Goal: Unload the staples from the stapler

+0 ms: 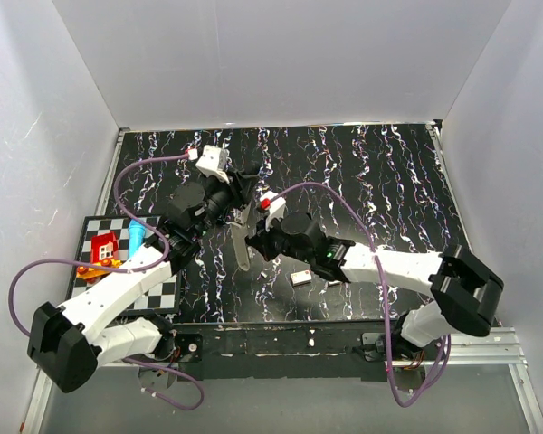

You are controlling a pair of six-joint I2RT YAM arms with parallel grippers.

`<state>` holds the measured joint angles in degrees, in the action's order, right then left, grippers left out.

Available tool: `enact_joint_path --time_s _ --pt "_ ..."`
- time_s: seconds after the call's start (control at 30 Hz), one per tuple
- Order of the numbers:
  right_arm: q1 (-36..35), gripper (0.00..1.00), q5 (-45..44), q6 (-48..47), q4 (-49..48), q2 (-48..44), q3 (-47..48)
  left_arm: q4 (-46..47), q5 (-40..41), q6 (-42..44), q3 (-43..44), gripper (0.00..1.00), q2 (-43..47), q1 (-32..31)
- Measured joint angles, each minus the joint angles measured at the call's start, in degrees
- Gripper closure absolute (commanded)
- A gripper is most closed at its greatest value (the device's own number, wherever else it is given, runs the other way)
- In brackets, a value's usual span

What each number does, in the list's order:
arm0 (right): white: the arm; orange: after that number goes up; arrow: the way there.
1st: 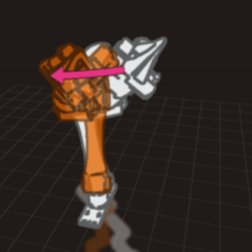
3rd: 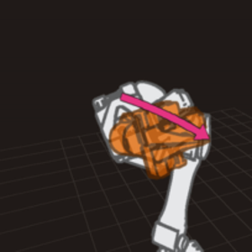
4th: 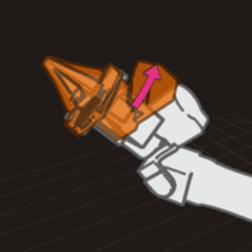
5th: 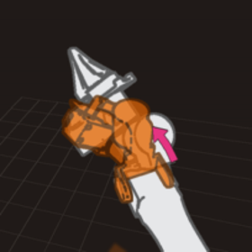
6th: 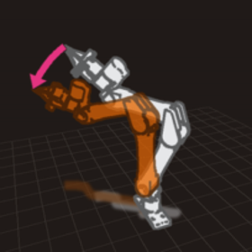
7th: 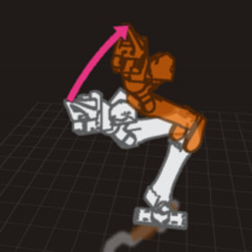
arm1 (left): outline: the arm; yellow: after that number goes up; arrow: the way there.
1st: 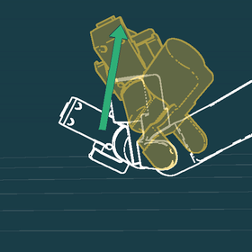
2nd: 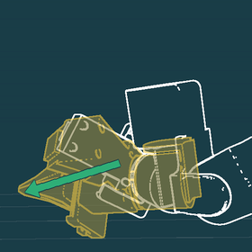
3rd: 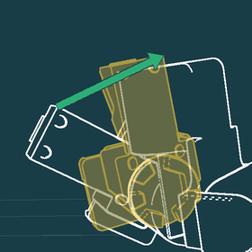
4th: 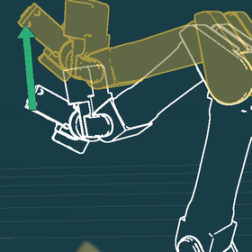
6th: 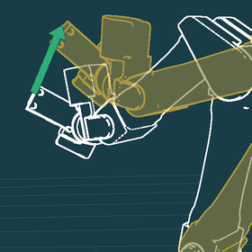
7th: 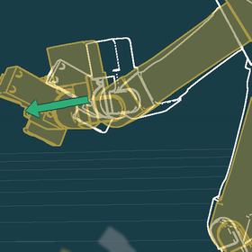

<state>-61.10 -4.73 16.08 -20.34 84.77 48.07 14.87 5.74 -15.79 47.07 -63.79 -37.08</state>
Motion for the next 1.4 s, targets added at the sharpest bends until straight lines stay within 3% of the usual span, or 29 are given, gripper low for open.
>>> enact_joint_path --time_s 0.33,0.7,1.03,1.4 --pt "0.0 0.99 -4.9 -2.1 4.0 -7.5 -0.7 -4.1 -2.1 0.4 0.7 1.00 7.3 -0.2" --pt "0.0 0.99 -11.8 -5.9 16.7 -17.0 -0.6 -7.7 -3.5 0.8 1.0 1.00 12.8 -0.2" --pt "-0.1 0.99 -7.4 -2.4 22.3 -24.8 -1.1 -8.5 -3.7 0.5 2.1 1.00 15.6 -0.2" --pt "-2.1 0.99 0.7 7.1 18.4 -19.3 -4.9 -8.5 -3.6 -0.9 2.9 1.00 17.9 -0.2"
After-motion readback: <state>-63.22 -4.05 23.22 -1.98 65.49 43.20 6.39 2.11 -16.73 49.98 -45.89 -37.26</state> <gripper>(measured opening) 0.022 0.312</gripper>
